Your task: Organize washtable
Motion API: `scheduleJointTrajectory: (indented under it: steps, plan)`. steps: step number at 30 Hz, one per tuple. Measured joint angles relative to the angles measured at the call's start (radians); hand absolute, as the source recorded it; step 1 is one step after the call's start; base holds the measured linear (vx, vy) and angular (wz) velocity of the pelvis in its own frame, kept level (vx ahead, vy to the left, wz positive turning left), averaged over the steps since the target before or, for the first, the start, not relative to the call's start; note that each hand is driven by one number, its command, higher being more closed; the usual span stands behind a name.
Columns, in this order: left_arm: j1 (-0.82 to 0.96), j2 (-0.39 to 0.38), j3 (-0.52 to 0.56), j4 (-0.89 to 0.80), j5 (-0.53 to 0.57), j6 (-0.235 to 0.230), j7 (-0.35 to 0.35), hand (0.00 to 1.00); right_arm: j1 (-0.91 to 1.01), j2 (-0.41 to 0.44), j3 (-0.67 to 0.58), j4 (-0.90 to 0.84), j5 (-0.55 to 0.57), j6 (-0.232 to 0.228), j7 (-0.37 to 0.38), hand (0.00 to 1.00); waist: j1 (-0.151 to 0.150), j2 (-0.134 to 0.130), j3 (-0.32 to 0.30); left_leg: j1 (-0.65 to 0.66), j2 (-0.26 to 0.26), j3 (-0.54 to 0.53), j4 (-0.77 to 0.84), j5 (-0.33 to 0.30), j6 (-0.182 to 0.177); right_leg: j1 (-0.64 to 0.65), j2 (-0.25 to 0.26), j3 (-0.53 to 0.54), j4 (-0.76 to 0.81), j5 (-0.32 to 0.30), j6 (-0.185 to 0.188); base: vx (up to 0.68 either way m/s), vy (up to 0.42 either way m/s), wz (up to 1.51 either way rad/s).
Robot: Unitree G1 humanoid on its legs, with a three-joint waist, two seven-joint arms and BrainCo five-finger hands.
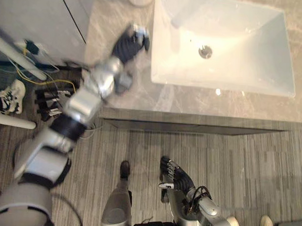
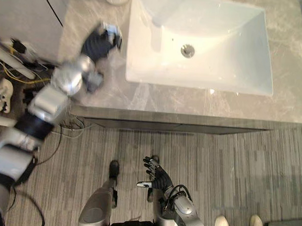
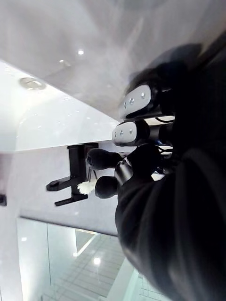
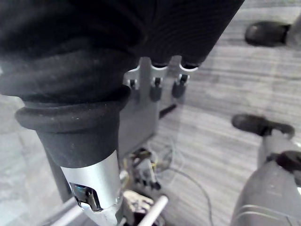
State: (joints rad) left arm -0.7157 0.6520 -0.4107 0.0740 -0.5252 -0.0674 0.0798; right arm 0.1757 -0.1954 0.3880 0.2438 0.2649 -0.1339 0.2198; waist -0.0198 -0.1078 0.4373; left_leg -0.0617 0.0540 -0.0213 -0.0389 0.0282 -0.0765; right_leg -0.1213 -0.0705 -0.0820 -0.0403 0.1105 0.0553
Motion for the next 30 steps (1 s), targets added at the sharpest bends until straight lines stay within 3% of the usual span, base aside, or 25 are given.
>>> scheduleJointTrajectory:
  steps: [1,4,8,9,12,15,19,26,30]
  plan:
    - [0.072,-0.008,0.031,-0.048,0.001,0.005,-0.011,1.0,-0.002,-0.006,-0.006,0.003,0.0,0.006,0.0,0.0,0.004,0.008,-0.017,0.003,0.0,0.001,-0.005,0.0,0.0,-0.002,0.0,0.0,0.007,-0.011,0.004,0.07,-0.006,0.01]
    - [0.433,-0.091,0.171,-0.192,0.033,0.024,-0.046,1.0,-0.004,-0.019,-0.041,0.038,-0.001,0.034,0.0,0.0,0.028,0.051,-0.148,0.03,0.002,0.002,-0.047,0.001,-0.001,0.004,0.005,0.001,0.011,-0.029,0.008,0.13,-0.009,0.03]
    - [0.705,-0.245,0.281,-0.227,0.054,0.022,-0.085,1.0,-0.014,-0.01,-0.099,0.072,-0.002,0.044,0.001,0.0,0.062,0.071,-0.251,0.087,0.003,0.004,-0.047,-0.015,0.013,0.063,0.005,0.0,0.011,-0.046,0.015,0.12,0.003,0.05]
    - [0.733,-0.259,0.294,-0.228,0.054,0.021,-0.092,0.0,-0.015,-0.003,-0.11,0.082,-0.002,0.044,0.0,0.0,0.066,0.07,-0.261,0.092,0.005,0.004,-0.046,-0.018,0.013,0.07,0.005,0.0,0.011,-0.047,0.017,0.04,0.001,0.02]
    - [0.877,-0.347,0.382,-0.177,0.053,0.029,-0.118,0.0,-0.007,0.042,-0.169,0.146,-0.002,0.052,-0.001,0.0,0.065,0.061,-0.312,0.094,-0.001,0.004,-0.024,-0.042,0.02,0.086,-0.002,0.001,0.023,-0.067,0.02,-0.01,0.004,0.0]
    - [0.993,-0.447,0.427,0.077,0.058,0.063,-0.123,0.0,0.041,0.09,-0.224,0.212,-0.002,0.065,0.0,0.0,0.068,0.046,-0.338,0.108,-0.005,0.004,-0.022,-0.045,0.019,0.088,-0.008,0.002,0.047,-0.089,0.024,-0.01,0.006,0.03]
    - [1.022,-0.54,0.465,0.295,0.08,0.069,-0.136,0.0,0.073,0.125,-0.23,0.283,-0.017,0.071,0.001,0.0,0.068,0.033,-0.354,0.108,-0.006,0.004,-0.026,-0.044,0.019,0.086,-0.014,0.001,0.051,-0.102,0.034,0.0,0.0,0.0]
    - [0.974,-0.621,0.485,0.563,0.245,0.045,-0.143,0.0,0.064,0.139,-0.229,0.367,-0.064,0.067,0.0,0.0,0.062,0.038,-0.393,0.108,-0.013,0.013,-0.043,-0.04,0.021,0.081,-0.02,0.01,0.037,-0.098,0.04,0.01,0.005,-0.03]
    - [0.97,-0.623,0.504,0.589,0.288,0.039,-0.14,0.0,0.063,0.138,-0.23,0.371,-0.079,0.066,-0.001,0.0,0.062,0.045,-0.399,0.111,-0.017,0.036,-0.048,-0.042,0.025,0.071,-0.022,0.031,0.035,-0.092,0.039,0.04,0.016,-0.16]
